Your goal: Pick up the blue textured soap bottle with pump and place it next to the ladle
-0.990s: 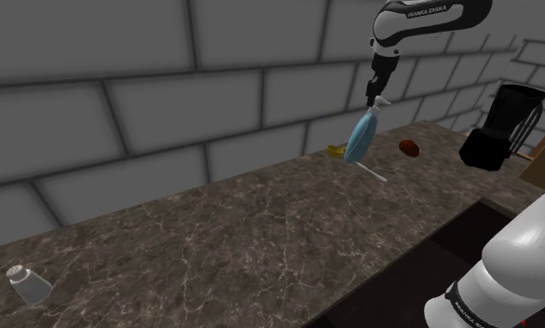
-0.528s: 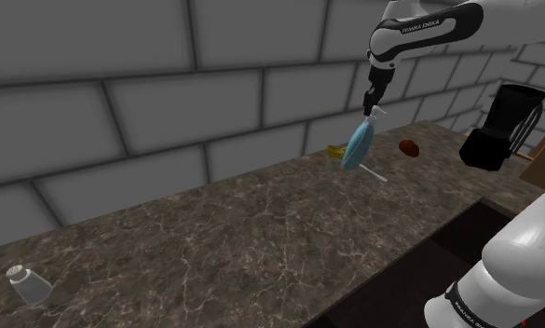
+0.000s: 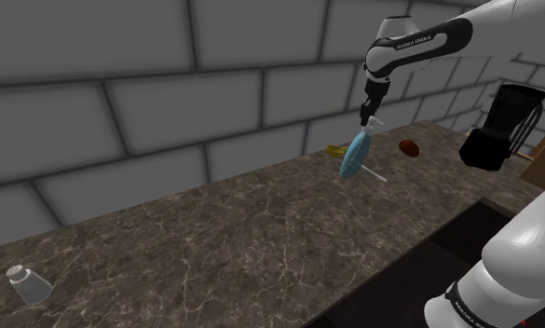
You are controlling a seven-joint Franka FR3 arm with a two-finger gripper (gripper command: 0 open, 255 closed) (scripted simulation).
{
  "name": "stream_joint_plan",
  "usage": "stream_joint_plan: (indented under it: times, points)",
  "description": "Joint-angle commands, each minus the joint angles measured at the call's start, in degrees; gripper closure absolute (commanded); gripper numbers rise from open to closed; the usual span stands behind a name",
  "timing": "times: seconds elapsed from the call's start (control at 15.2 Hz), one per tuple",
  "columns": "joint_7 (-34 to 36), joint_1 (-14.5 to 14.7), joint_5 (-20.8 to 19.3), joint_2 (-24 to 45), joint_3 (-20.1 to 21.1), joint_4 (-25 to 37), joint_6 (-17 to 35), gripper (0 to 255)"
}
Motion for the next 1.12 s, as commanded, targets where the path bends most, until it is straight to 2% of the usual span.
stream_joint_plan:
  times: [0.0, 0.2, 0.66, 0.73, 1.06]
  points:
    - [0.2, 0.0, -0.1, 0.3, 0.0, -1.2, 1.6, 255]
    - [0.3, -0.1, -0.1, 0.8, 0.0, -2.5, 3.4, 255]
    - [0.3, -0.1, -0.1, 0.8, 0.0, -2.5, 3.4, 255]
    - [0.3, -0.1, -0.1, 0.8, -0.1, -2.5, 3.4, 0]
    - [0.3, -0.1, -0.1, 0.8, 0.0, -2.5, 3.4, 0]
